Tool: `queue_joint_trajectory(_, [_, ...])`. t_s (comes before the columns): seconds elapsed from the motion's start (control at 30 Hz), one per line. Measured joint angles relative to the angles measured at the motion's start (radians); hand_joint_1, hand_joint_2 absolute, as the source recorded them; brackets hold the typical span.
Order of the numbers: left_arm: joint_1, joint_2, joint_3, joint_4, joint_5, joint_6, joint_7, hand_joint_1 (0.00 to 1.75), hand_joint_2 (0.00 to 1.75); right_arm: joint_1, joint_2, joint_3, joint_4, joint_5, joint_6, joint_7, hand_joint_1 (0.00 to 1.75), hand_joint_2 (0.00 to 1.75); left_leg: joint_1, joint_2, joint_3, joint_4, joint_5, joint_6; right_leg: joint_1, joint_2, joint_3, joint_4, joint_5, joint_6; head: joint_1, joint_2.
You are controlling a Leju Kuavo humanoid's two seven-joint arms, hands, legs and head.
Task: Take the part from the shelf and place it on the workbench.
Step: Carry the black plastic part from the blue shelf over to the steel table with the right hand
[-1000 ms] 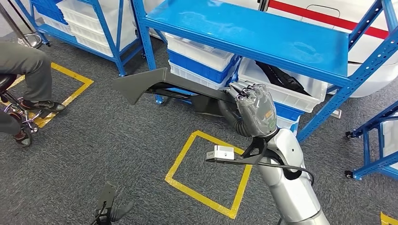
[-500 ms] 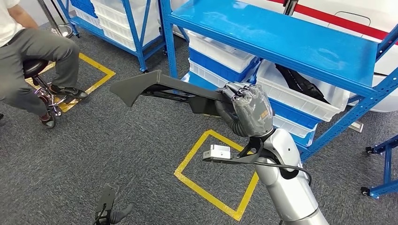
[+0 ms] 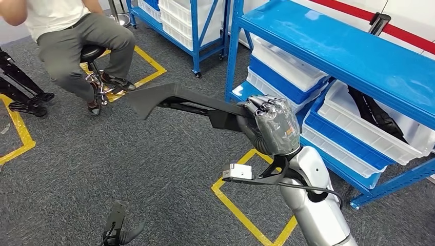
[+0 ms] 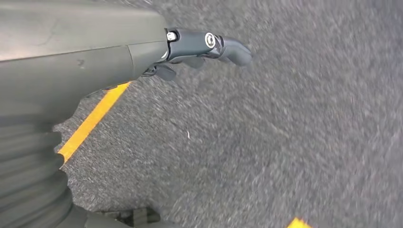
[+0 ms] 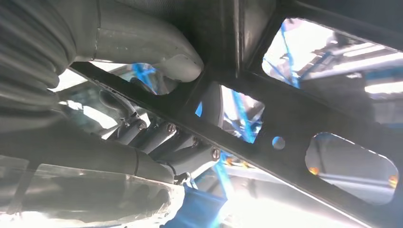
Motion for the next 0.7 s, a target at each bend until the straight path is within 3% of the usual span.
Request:
queue_joint_trajectory(0.07, [0.003,-0.005,0.002,0.000,0.002,0.001,-0.002,0.00,1.75,-0.011,0.004,0.004,-0.004,0.001,0.000,0.000,1.66,1.75,0.004,-0.019,-0.007,-0.006,0.012,-0.014,0.007,-0.003,0.006,-0.027,0.010,-0.012,0.002,0.000])
queue_joint_trajectory(0.13, [0.011,-0.005,0.005,0.000,0.002,0.003,-0.005,0.00,1.75,-0.015,0.013,0.007,-0.006,0.003,0.000,0.000,1.66,1.75,0.003,-0.016,-0.012,-0.010,0.018,-0.023,-0.007,-0.023,0.018,-0.054,0.031,-0.017,0.003,0.000])
queue_joint_trajectory(0.17, [0.014,-0.004,0.006,0.000,0.002,0.005,-0.007,0.00,1.75,-0.016,0.018,0.010,-0.007,0.003,0.000,0.000,1.66,1.75,0.000,0.003,-0.020,0.003,0.006,-0.026,-0.018,-0.034,0.026,-0.071,0.044,-0.019,0.001,0.000])
queue_joint_trajectory(0.23, [0.015,0.001,0.008,0.000,0.003,0.006,-0.008,0.00,1.75,-0.016,0.025,0.014,-0.008,0.003,0.000,0.000,1.66,1.75,0.000,0.053,-0.057,0.088,-0.053,-0.034,-0.032,-0.058,0.034,-0.089,0.060,-0.019,-0.005,0.000])
queue_joint_trajectory(0.3, [0.017,0.004,0.008,0.000,0.003,0.006,-0.009,0.00,1.75,-0.013,0.029,0.017,-0.008,0.003,0.000,0.000,1.66,1.75,0.011,0.072,-0.101,0.200,-0.109,-0.052,-0.038,-0.084,0.031,-0.090,0.062,-0.020,-0.008,0.000])
queue_joint_trajectory(0.33, [0.018,0.005,0.008,0.000,0.003,0.006,-0.009,0.00,1.75,-0.012,0.030,0.019,-0.008,0.003,0.000,0.000,1.66,1.75,0.019,0.077,-0.110,0.225,-0.115,-0.062,-0.043,-0.097,0.028,-0.086,0.061,-0.018,-0.008,0.000])
queue_joint_trajectory(0.37, [0.018,0.006,0.008,0.000,0.003,0.006,-0.009,0.00,1.75,-0.010,0.032,0.021,-0.008,0.003,0.000,0.000,1.66,1.75,0.028,0.084,-0.100,0.215,-0.104,-0.073,-0.048,-0.109,0.026,-0.082,0.059,-0.013,-0.008,0.000])
queue_joint_trajectory(0.4, [0.019,0.008,0.009,0.000,0.002,0.006,-0.009,0.00,1.75,-0.010,0.033,0.023,-0.008,0.004,0.001,0.000,1.66,1.75,0.038,0.095,-0.070,0.167,-0.079,-0.085,-0.055,-0.121,0.024,-0.074,0.054,-0.005,-0.008,0.000])
queue_joint_trajectory(0.47, [0.018,0.006,0.009,0.000,-0.001,0.006,-0.010,0.00,1.75,-0.010,0.034,0.025,-0.010,0.008,0.003,0.001,1.66,1.75,0.054,0.135,-0.003,0.055,-0.038,-0.106,-0.056,-0.141,0.012,-0.046,0.037,0.023,-0.012,0.000])
queue_joint_trajectory(0.53, [0.018,0.001,0.011,-0.001,-0.005,0.005,-0.011,0.00,1.75,-0.008,0.033,0.028,-0.015,0.015,0.006,0.004,1.66,1.75,0.052,0.149,0.017,0.016,-0.030,-0.092,-0.048,-0.156,0.002,-0.025,0.021,0.047,-0.008,0.000])
queue_joint_trajectory(0.6, [0.019,0.000,0.012,-0.002,-0.010,0.005,-0.011,0.00,1.75,-0.001,0.032,0.033,-0.022,0.020,0.007,0.006,1.66,1.75,0.039,0.128,0.008,0.021,-0.027,-0.060,-0.051,-0.167,0.005,-0.023,0.019,0.058,0.001,0.000])
queue_joint_trajectory(0.63, [0.019,0.001,0.012,-0.002,-0.015,0.004,-0.011,0.00,1.75,0.004,0.032,0.034,-0.026,0.021,0.007,0.008,1.66,1.75,0.035,0.119,0.005,0.018,-0.024,-0.050,-0.054,-0.160,0.004,-0.020,0.015,0.061,0.003,0.000])
queue_joint_trajectory(0.7, [0.016,0.002,0.014,-0.002,-0.027,0.004,-0.009,0.00,1.75,0.016,0.030,0.036,-0.036,0.025,0.007,0.015,1.66,1.75,0.030,0.100,-0.002,0.014,-0.015,-0.032,-0.063,-0.118,-0.021,0.035,-0.024,0.056,0.004,0.000])
